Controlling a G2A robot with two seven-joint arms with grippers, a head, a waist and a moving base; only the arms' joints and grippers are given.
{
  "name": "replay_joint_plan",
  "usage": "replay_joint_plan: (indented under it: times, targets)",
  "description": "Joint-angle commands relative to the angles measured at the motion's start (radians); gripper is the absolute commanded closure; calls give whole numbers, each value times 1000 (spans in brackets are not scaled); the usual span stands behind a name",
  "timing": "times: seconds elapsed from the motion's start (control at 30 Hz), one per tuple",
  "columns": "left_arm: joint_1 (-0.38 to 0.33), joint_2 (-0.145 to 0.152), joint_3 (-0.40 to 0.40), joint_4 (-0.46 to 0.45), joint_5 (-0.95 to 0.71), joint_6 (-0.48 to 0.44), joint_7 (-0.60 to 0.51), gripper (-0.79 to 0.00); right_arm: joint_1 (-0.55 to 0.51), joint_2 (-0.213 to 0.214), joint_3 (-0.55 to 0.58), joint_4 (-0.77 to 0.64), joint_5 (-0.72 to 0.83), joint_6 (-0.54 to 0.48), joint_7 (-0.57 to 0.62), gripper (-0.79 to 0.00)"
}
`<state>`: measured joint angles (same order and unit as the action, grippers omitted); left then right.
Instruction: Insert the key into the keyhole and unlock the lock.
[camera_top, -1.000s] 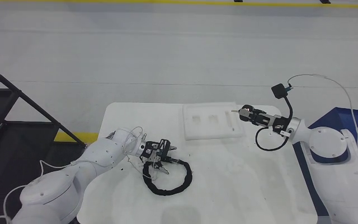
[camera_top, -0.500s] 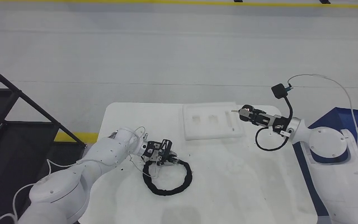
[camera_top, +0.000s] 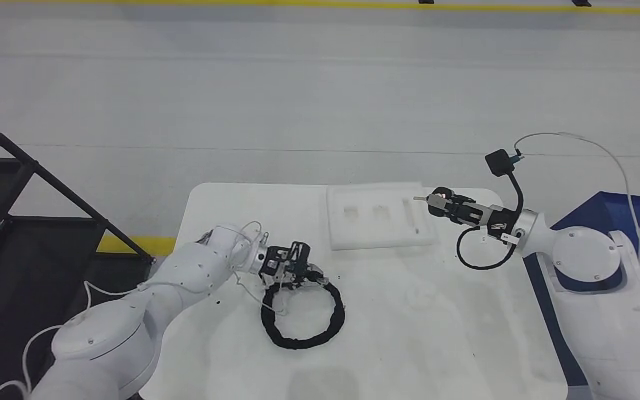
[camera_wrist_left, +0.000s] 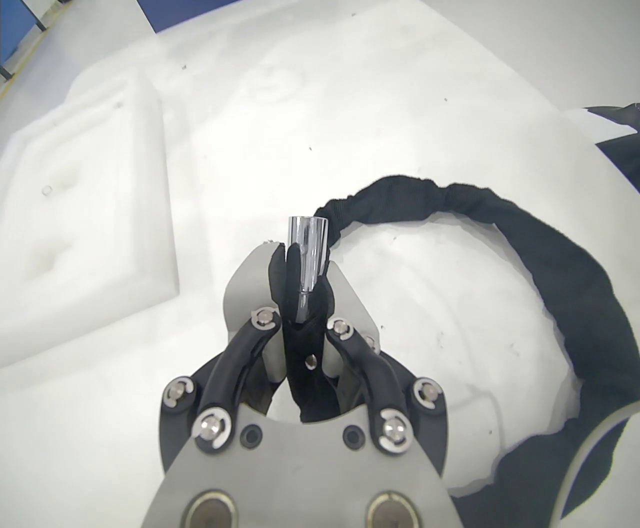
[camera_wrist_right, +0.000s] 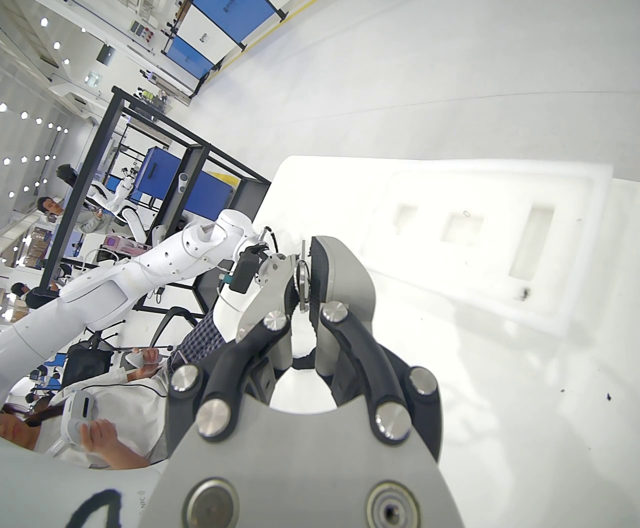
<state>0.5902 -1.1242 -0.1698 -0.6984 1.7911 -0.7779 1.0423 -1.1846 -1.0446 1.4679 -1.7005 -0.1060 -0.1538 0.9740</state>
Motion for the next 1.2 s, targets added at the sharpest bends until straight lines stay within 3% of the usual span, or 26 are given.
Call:
replay_joint_plan:
  times: [0.0, 0.37, 0.67, 0.93, 1.17]
  targets:
    - [-7, 15, 0, -41, -26, 2, 2, 0, 0, 0, 0, 0, 0, 0, 0, 0]
    - [-88, 135, -1, -355, -258, -83, -83, 0, -7, 1, -9, -7, -22, 6, 3, 0]
    - [-124, 217, -32, -560, -372, -146, -146, 0, -41, 19, 8, -182, 37, 98, 190, 0]
    - [-122, 247, -76, -658, -428, -145, -145, 0, -94, 32, 59, -325, 172, 150, 274, 0]
    - [-111, 235, -99, -667, -454, -132, -132, 0, -114, 39, 81, -361, 253, 155, 287, 0]
